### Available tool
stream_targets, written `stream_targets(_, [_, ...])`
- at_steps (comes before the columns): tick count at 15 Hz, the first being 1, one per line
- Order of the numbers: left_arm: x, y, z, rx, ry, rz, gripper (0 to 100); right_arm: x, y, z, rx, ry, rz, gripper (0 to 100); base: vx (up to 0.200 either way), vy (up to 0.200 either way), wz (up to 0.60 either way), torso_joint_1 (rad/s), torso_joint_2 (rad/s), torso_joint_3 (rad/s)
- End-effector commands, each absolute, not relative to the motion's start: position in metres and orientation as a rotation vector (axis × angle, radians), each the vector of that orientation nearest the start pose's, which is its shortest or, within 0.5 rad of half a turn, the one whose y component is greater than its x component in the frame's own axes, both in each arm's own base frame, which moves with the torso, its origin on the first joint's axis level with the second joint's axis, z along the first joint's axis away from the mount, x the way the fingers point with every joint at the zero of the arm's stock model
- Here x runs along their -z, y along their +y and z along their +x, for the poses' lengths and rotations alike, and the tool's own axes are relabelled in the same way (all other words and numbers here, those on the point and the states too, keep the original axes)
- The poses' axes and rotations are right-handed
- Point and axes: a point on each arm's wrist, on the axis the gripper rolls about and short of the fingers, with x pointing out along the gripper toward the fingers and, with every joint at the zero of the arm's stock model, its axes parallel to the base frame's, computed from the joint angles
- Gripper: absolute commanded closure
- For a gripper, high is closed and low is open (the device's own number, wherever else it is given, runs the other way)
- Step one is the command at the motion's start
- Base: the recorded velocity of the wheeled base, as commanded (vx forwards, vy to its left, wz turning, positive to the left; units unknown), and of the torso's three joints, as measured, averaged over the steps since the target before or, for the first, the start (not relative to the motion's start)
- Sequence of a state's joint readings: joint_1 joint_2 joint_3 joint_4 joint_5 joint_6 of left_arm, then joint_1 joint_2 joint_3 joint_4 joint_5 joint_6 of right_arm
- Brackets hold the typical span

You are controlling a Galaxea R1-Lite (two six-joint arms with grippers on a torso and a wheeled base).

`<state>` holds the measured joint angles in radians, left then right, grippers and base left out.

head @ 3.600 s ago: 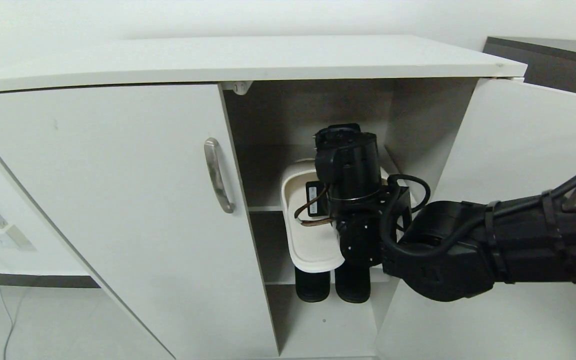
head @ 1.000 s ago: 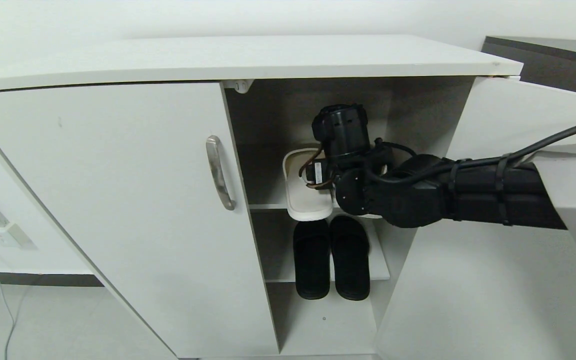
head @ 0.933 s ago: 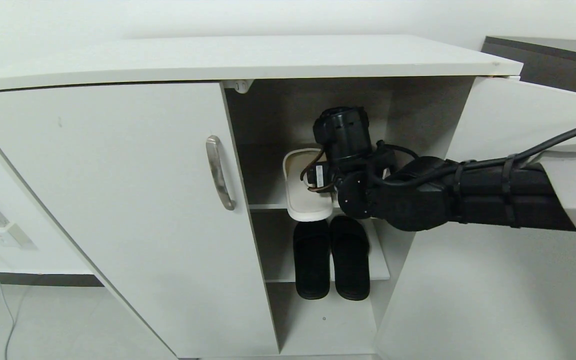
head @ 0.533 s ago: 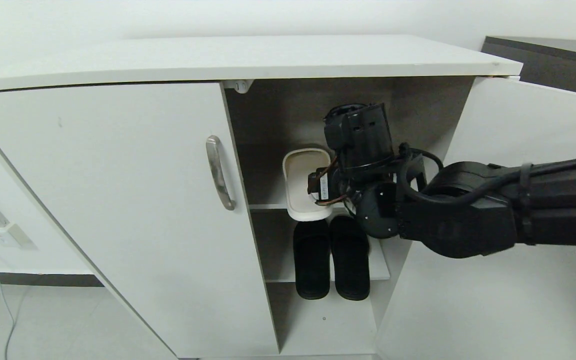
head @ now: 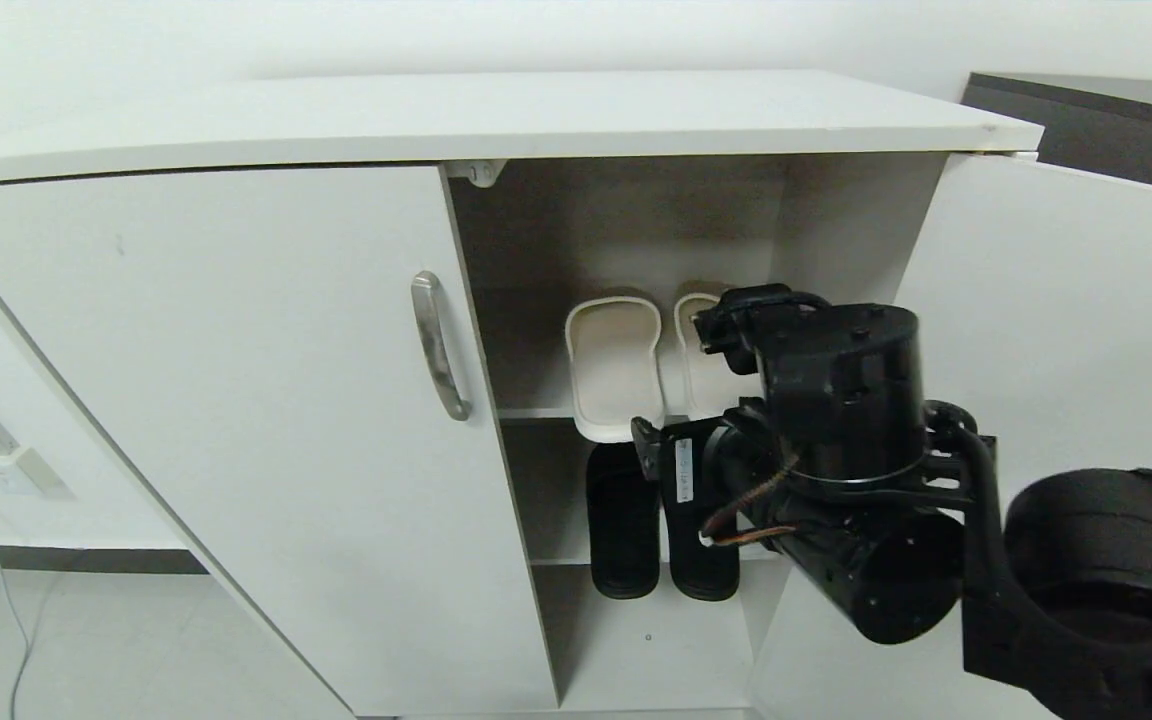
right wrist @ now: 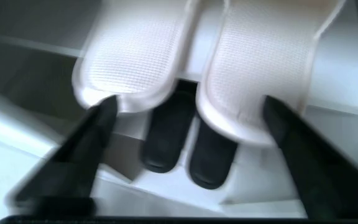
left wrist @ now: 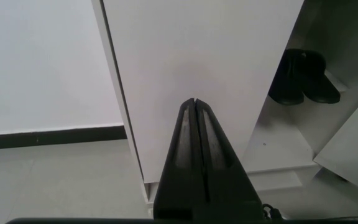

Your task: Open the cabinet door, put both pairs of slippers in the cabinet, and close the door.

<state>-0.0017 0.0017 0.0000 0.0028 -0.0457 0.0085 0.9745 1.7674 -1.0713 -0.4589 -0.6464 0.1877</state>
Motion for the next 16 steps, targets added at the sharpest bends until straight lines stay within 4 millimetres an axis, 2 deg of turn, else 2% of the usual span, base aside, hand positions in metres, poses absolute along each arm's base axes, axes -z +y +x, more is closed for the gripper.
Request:
stream_targets(1, [-0.075, -0.001, -0.023, 0.048, 0.006, 0.011, 100, -0.221, 0.26, 0.185, -0.346, 0.167, 0.003, 100, 0.0, 0.0, 0.0, 0.0, 0.0, 0.0])
stream_targets(14, [-0.075, -0.001, -0.023, 0.048, 0.006, 0.008, 100, -0.207, 0.252, 0.179, -0.376, 0.199, -0.062, 100, 0.0, 0.0, 0.0, 0.0, 0.0, 0.0])
stream_targets(16, [-0.075, -0.001, -0.023, 0.048, 0.006, 0.008, 100, -0.206, 0.252, 0.179, -0.376, 0.2, -0.063, 100, -0.2, 0.0, 0.0, 0.002, 0.0, 0.002])
